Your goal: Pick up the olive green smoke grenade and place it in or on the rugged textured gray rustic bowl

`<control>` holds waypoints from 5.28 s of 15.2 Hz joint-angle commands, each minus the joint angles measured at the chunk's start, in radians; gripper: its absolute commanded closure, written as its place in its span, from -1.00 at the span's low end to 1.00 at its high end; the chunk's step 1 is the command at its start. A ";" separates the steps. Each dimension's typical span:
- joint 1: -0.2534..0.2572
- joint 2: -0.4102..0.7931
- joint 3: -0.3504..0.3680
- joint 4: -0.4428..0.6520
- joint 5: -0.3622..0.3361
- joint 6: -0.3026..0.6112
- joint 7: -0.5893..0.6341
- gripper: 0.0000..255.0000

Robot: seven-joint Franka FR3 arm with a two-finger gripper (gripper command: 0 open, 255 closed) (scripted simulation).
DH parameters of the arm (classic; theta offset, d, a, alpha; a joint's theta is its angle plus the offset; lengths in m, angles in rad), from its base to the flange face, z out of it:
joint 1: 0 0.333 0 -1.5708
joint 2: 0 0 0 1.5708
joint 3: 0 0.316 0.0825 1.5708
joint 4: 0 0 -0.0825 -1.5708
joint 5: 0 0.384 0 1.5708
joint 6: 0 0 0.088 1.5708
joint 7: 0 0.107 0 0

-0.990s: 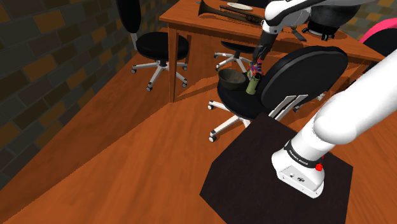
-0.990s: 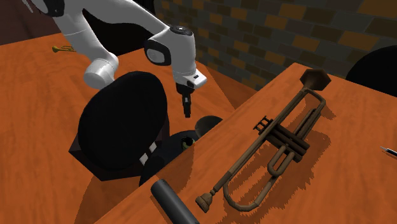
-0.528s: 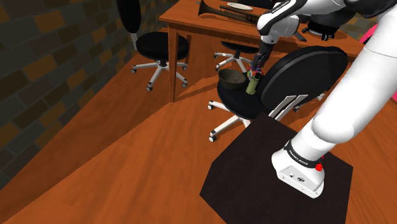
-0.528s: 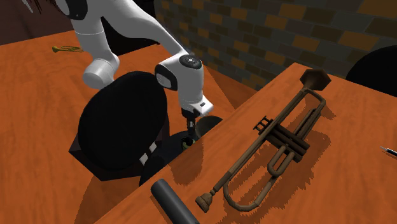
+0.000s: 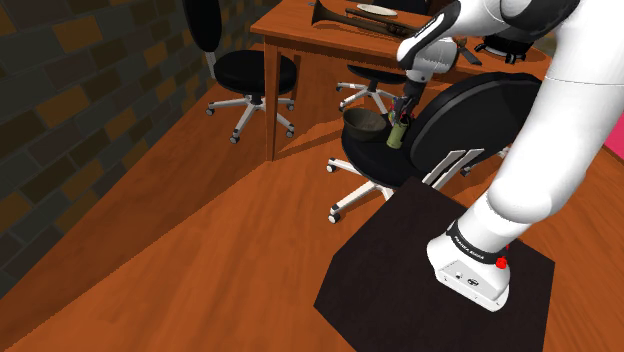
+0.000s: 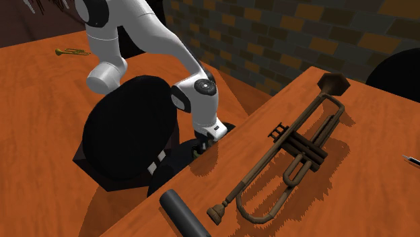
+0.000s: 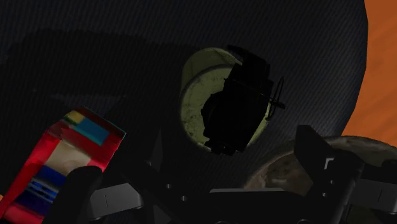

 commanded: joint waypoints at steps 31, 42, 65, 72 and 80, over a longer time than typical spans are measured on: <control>0.019 -0.079 -0.024 0.027 -0.059 -0.094 0.038 1.00; 0.034 -0.163 -0.038 0.090 -0.120 -0.226 0.079 1.00; 0.134 -0.042 0.057 0.507 -0.071 -0.530 0.290 1.00; 0.140 -0.017 0.066 0.467 -0.059 -0.467 0.296 1.00; 0.140 0.008 0.071 0.391 -0.044 -0.369 0.286 1.00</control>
